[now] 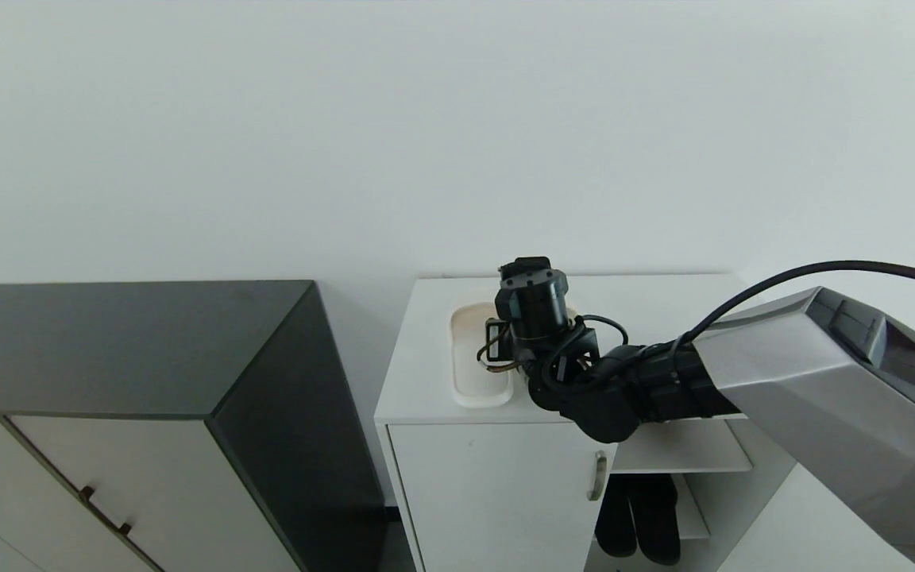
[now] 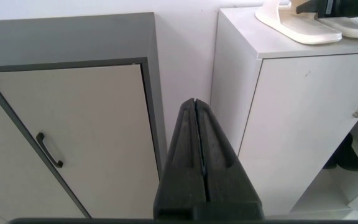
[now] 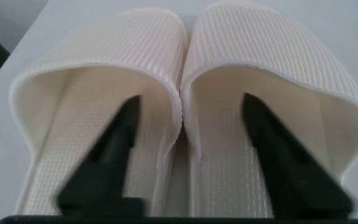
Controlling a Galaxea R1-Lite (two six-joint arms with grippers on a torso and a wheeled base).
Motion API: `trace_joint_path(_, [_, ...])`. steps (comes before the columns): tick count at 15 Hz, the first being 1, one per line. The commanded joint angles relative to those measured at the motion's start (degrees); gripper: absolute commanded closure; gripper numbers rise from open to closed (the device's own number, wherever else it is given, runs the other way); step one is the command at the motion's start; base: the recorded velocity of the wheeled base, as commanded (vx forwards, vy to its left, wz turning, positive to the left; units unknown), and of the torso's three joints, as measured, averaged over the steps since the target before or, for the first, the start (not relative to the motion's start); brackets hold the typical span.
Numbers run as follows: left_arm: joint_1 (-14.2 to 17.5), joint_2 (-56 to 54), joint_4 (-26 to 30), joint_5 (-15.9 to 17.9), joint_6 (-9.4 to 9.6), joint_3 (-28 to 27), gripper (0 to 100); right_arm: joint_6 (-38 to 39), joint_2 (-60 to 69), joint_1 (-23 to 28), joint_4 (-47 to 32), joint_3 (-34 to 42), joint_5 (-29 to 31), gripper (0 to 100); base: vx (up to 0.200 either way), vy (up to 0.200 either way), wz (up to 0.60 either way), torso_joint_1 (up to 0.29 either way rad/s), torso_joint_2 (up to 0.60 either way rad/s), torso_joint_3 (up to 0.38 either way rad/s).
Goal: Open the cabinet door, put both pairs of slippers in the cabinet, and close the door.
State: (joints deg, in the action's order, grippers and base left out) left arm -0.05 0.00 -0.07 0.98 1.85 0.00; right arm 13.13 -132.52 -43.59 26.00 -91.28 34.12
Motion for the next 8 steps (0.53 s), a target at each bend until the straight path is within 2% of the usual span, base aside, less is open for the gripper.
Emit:
trace_joint_path(1, [0.05, 0.09, -0.01, -0.01, -0.01, 0.00, 100, -0.30, -0.81, 0.00, 0.01, -0.30, 0.07, 100, 0.000, 0.000, 0.00, 0.000, 0.00, 0.000])
trace_joint_path(6, [-0.04, 0.00, -0.01, -0.01, -0.01, 0.00, 100, -1.44, 3.41, -0.53, -0.43, 1.02, 0.07, 100, 0.000, 0.000, 0.00, 0.000, 0.00, 0.000])
trace_joint_path(8, [0.05, 0.09, -0.01, -0.01, -0.01, 0.00, 100, -1.44, 8.42, -1.58, -0.43, 5.59, 0.07, 100, 0.000, 0.000, 0.00, 0.000, 0.00, 0.000])
